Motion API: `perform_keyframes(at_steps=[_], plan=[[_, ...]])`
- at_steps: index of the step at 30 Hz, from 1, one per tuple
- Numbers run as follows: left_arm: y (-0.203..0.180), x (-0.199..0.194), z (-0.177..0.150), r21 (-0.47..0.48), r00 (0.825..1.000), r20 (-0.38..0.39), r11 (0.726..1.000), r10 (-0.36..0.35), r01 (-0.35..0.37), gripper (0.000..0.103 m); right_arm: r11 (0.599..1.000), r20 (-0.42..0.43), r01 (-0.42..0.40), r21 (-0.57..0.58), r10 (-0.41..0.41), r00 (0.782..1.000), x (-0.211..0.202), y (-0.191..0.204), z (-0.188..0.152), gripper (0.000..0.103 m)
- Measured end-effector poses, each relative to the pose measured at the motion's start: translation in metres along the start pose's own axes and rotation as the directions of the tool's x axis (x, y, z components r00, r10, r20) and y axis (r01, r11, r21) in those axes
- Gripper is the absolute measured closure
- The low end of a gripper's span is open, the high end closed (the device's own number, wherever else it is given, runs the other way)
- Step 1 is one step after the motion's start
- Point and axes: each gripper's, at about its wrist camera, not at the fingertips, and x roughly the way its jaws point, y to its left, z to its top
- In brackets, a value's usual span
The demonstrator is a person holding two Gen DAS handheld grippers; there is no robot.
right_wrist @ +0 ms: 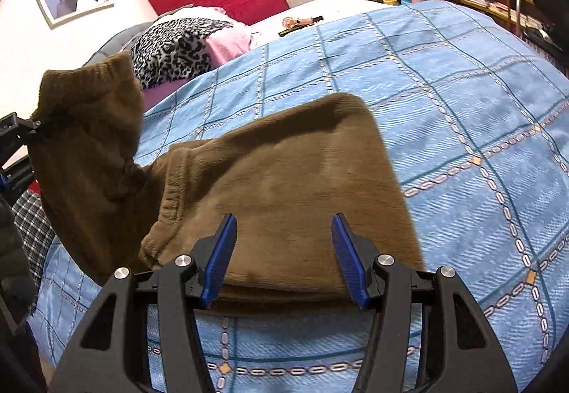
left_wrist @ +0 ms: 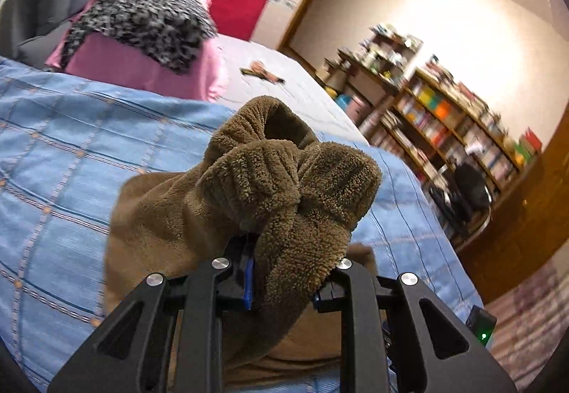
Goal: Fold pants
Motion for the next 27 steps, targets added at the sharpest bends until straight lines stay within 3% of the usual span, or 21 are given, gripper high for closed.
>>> perform_keyframes(at_steps=[12,22,27], plan=[[-0.098,0.058,-0.046,0.154,0.992,-0.119,0.986,-0.042,0.061,0.081,0.996,0.042,-0.003,0.093,-0.001,0.999,-0.012,-0.045,0.004,0.046],[-0.135,0.103,-0.090,0.256,0.979,-0.206,0.965,-0.010,0.064,0.081,0.988,0.055,0.011,0.151,-0.019,0.998,-0.016,-0.072,0.004,0.046],[-0.133,0.113,-0.106,0.287,0.974,-0.226,0.957,0.017,0.050,0.078,0.982,0.063,0.019,0.187,-0.031,0.998,-0.019,-0.084,0.005,0.046]])
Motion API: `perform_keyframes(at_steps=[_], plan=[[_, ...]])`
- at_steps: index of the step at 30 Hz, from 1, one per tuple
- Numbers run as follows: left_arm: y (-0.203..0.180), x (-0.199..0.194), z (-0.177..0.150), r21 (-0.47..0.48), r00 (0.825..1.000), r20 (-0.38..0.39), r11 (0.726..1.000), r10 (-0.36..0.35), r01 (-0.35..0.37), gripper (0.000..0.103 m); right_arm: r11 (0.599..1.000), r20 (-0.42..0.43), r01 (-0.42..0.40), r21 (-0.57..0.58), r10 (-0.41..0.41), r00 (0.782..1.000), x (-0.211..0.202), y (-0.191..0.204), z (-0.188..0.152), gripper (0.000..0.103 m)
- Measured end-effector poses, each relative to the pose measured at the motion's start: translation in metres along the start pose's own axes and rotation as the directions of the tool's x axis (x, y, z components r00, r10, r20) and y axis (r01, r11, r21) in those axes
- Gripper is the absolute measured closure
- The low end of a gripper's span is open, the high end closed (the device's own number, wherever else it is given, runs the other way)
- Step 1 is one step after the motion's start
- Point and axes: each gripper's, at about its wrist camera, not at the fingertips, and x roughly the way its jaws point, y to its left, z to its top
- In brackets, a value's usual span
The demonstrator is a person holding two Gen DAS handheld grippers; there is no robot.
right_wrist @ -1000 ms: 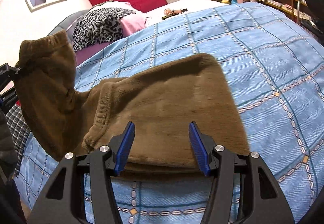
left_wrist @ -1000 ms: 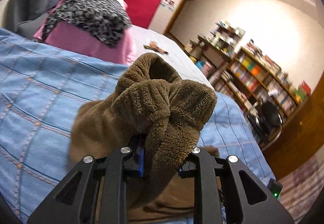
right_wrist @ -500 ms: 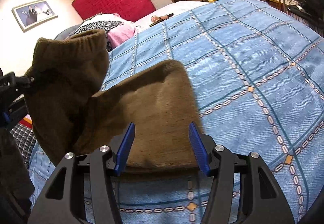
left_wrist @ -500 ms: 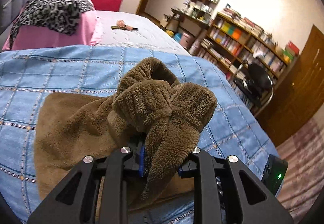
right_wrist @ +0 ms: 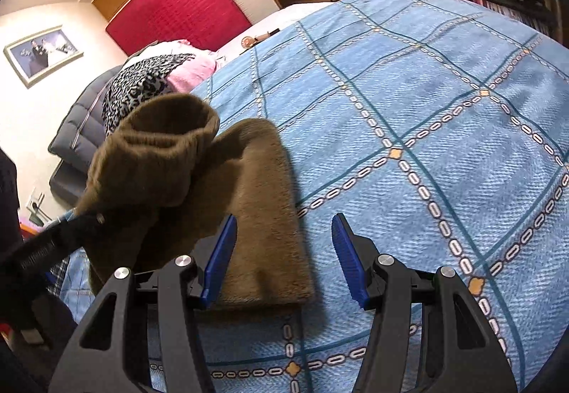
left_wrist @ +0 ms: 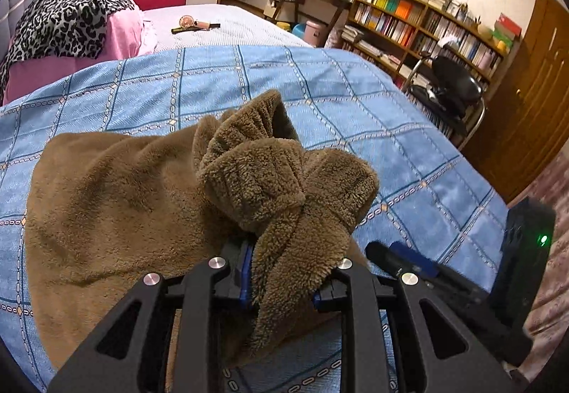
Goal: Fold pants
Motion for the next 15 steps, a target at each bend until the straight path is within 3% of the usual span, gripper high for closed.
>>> perform_keyframes(at_steps=[3,10,11,12,14,15], plan=[[0.000,0.003,-0.003,-0.001,1.000,-0.016,1.000,-0.020,0.020,0.070,1.000,0.004,0.009,0.001,-0.009,1.000,-0.002,-0.001,0.000,0.046],[0.000,-0.004,-0.009,0.039,0.999,-0.033,0.999,-0.037,0.038,0.061,0.999,-0.001,-0.008,0.031,0.008,1.000,-0.005,-0.006,0.002,0.046],[-0.001,-0.006,-0.010,0.054,0.999,-0.035,0.998,-0.038,0.040,0.052,0.999,0.000,-0.009,0.034,0.009,1.000,-0.005,-0.006,0.003,0.046],[-0.002,-0.007,-0.011,0.066,0.998,-0.038,0.997,-0.045,0.048,0.037,0.999,0.002,-0.008,0.035,0.008,1.000,-0.005,-0.005,0.004,0.046],[-0.006,-0.012,-0.014,0.084,0.994,-0.028,0.991,-0.106,0.108,0.013,0.999,0.005,-0.009,0.034,0.009,1.000,-0.007,-0.005,0.005,0.046],[-0.009,-0.015,-0.015,0.098,0.993,-0.024,0.988,-0.119,0.121,0.013,0.999,0.006,-0.009,0.033,0.009,1.000,-0.007,-0.004,0.006,0.046]])
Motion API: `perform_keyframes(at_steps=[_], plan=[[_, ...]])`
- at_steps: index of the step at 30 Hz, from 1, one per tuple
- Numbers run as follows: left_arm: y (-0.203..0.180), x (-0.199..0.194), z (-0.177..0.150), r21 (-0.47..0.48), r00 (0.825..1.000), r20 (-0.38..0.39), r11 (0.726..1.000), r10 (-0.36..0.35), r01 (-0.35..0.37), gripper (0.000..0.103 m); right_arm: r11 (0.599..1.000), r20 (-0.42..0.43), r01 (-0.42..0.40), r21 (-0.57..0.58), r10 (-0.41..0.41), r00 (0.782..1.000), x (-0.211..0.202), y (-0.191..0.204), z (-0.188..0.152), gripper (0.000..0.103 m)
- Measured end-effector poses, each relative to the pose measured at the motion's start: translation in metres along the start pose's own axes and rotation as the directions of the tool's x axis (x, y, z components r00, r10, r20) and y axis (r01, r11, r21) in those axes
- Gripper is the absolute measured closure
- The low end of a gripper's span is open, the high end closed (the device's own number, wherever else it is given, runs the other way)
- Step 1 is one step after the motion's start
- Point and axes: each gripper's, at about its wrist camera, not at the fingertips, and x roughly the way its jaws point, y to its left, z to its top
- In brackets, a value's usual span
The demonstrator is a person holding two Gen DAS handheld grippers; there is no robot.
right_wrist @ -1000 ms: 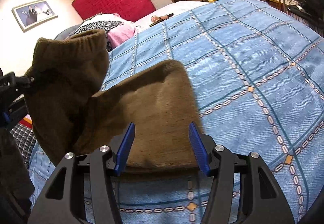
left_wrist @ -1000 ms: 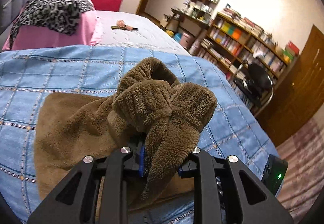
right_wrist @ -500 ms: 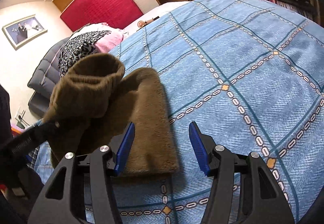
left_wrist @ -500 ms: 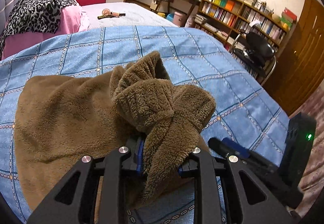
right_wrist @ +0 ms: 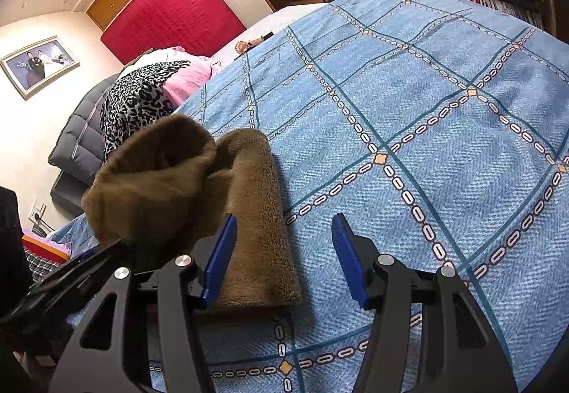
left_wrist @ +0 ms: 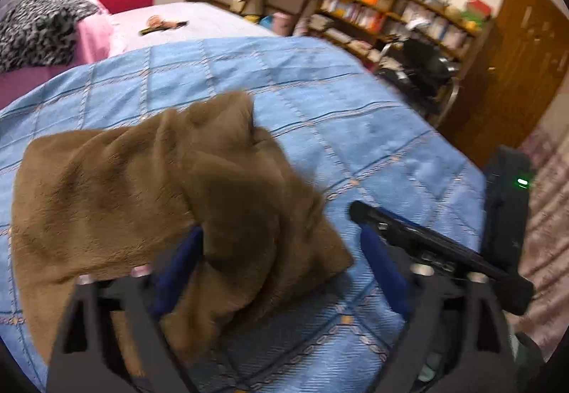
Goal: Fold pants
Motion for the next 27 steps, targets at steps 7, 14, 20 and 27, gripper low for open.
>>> perform_keyframes(at_steps=[7,14,20,27], plan=[[-0.001,-0.012,0.000,0.000,0.991,-0.013,0.991,-0.135,0.135,0.013,1.000,0.001,-0.023,0.002,0.023,1.000,-0.006,0.004,0.003,0.046],[0.038,-0.047,-0.012,-0.107,0.987,0.019,0.981,-0.160,0.161,0.013,0.990,-0.004,-0.129,0.048,0.129,0.992,-0.012,0.011,0.015,0.046],[0.083,-0.072,-0.020,-0.196,0.997,0.064,0.978,-0.053,0.065,0.013,0.977,-0.030,-0.211,-0.004,0.211,0.977,-0.008,0.045,0.017,0.046],[0.117,-0.079,-0.025,-0.259,0.996,0.082,0.966,0.021,0.001,0.013,0.979,-0.122,-0.148,-0.139,0.131,0.984,0.018,0.083,0.001,0.073]])
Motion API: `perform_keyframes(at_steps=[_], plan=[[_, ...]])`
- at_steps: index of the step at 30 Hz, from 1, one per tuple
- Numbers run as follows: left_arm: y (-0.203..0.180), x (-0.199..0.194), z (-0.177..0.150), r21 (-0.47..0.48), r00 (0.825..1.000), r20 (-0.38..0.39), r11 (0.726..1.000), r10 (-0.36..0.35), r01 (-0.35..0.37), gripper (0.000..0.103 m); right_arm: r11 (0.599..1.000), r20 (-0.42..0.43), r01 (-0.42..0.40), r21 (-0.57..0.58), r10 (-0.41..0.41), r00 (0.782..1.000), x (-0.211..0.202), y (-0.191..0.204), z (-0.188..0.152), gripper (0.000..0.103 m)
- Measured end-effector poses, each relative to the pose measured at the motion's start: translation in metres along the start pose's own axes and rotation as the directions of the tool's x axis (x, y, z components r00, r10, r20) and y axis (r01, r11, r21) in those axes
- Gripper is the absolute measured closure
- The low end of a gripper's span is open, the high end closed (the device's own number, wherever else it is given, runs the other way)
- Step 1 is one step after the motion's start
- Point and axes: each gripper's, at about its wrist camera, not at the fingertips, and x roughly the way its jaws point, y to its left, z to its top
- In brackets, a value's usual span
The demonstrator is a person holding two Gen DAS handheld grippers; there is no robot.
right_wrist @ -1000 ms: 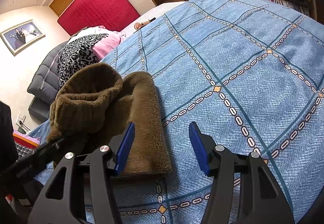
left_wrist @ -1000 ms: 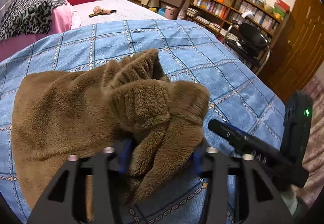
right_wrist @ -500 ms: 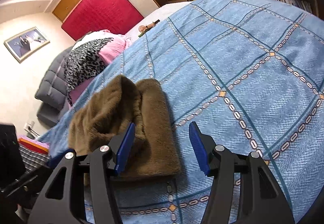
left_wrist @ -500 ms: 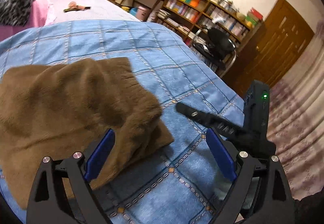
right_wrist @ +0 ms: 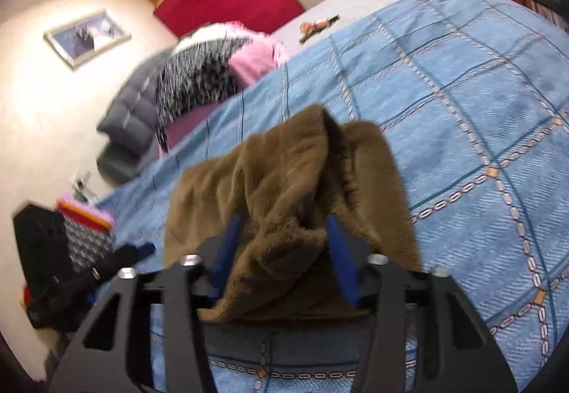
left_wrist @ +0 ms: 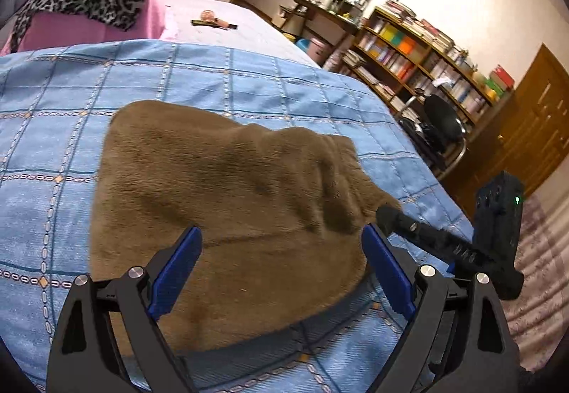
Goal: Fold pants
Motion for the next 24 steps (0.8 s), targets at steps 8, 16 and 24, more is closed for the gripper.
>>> perform_keyframes(at_steps=[8,16,24], plan=[[0.035,0.031,-0.025,-0.040,0.994,-0.088,0.997,0.068,-0.072,0.013,0.994,-0.044,0.083,0.070,-0.080,0.996,0.003,-0.039,-0.022,0.079],[0.042,0.022,-0.028,-0.053,0.996,-0.068,0.996,0.061,-0.065,0.013,0.996,-0.008,0.015,0.090,-0.014,1.000,0.002,-0.036,-0.001,0.040],[0.064,0.000,-0.017,-0.109,0.997,-0.018,0.991,0.080,-0.082,0.013,0.990,-0.087,-0.033,0.137,0.045,0.995,0.046,-0.052,0.016,0.027]])
